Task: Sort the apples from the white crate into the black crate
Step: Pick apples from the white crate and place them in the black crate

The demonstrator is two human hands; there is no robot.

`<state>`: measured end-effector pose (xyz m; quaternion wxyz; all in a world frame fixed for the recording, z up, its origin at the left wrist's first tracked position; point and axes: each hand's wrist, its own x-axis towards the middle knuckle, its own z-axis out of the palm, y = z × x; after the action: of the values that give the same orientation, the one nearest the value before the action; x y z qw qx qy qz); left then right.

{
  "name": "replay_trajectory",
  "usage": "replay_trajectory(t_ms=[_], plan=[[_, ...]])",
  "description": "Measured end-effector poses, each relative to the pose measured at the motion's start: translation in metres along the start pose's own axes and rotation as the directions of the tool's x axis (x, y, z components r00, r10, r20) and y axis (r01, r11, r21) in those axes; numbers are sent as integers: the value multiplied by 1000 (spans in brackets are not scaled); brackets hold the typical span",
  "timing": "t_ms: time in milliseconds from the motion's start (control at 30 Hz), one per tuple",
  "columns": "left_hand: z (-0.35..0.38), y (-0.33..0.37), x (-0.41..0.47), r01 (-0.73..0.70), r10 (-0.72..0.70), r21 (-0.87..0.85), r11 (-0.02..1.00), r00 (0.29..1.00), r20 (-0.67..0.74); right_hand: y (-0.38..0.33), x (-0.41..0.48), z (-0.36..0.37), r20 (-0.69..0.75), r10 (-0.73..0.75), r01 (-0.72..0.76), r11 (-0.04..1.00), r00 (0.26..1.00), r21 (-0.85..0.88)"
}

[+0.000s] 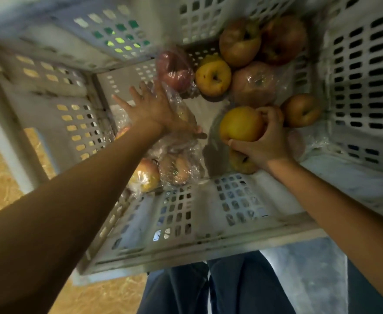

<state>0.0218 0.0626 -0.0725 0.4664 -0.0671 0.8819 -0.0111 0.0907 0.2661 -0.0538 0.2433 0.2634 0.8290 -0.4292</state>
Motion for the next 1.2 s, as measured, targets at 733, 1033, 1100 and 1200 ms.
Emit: replay_trajectory(t_ms=[733,1033,1100,1200], plan=[[-10,55,25,-489,474,105,866,735,-484,21,20,-14,-7,32,-32,999,999,21],[-50,14,-119,-362,177,-444,820,897,-405,-54,-70,-70,25,46,-48,996,999,73],[-66,7,-151,-251,52,-666,703,951,-304,-76,-89,-85,44,39,-43,996,998,83],[-96,-7,-200,-67,-30,-944,322,996,-81,-111,-117,-105,41,63,-67,992,997,104]])
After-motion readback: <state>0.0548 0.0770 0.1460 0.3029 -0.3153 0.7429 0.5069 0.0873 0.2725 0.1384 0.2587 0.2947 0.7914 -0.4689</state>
